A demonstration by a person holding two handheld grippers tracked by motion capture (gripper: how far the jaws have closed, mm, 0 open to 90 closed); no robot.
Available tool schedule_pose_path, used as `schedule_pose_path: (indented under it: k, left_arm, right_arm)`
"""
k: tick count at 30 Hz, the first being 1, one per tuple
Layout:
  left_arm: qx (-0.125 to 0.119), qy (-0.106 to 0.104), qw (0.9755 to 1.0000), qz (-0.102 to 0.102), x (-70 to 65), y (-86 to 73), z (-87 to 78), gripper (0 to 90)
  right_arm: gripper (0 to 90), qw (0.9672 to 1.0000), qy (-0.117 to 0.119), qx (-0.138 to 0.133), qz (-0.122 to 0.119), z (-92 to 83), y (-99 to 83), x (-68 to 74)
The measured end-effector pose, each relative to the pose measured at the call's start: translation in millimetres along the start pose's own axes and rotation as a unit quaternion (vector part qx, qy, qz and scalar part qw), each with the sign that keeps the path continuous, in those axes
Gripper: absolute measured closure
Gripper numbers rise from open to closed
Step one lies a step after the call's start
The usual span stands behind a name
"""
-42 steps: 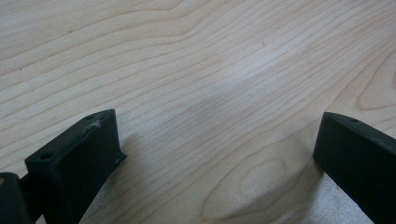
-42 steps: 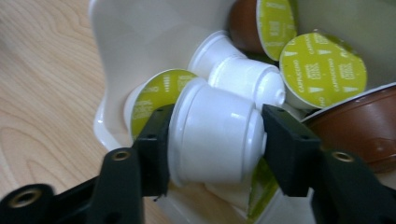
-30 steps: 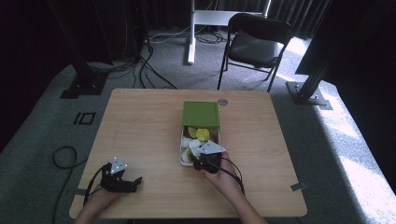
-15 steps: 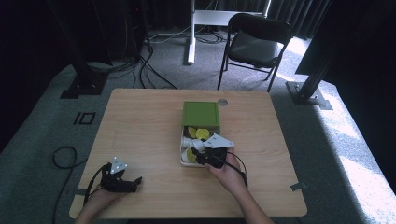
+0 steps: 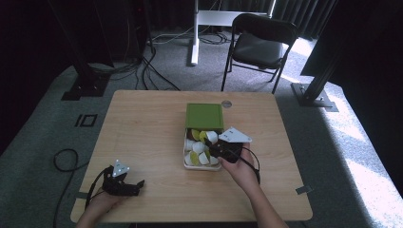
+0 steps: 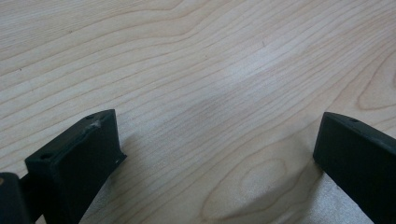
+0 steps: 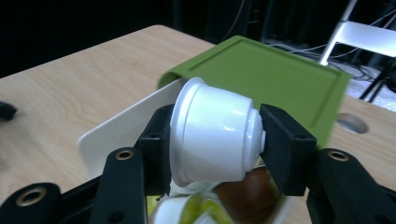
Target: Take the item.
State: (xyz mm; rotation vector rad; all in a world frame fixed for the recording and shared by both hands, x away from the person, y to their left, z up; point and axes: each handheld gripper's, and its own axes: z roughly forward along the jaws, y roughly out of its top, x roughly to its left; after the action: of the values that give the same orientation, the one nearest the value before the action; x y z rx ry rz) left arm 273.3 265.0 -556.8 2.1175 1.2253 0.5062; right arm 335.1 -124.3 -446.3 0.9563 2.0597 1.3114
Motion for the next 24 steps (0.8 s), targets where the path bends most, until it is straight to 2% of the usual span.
schedule_pose_path:
  k: [8, 15, 24]
  left_arm:
    - [0.000, 0.000, 1.0000, 0.000, 0.0, 0.0, 0.0, 1.6]
    - [0.000, 0.000, 1.0000, 0.000, 0.0, 0.0, 0.0, 1.6]
    - [0.000, 0.000, 1.0000, -0.001, -0.2, -0.1, 0.0, 1.6]
  right_arm:
    - [48.8, 0.9997, -0.023, -0.010, 0.006, -7.3, -0.1, -17.1]
    - [48.7, 0.9981, -0.052, -0.026, 0.021, -15.6, -5.2, -35.2]
    - [48.7, 0.9956, -0.087, -0.014, 0.030, -19.1, -21.3, -57.7]
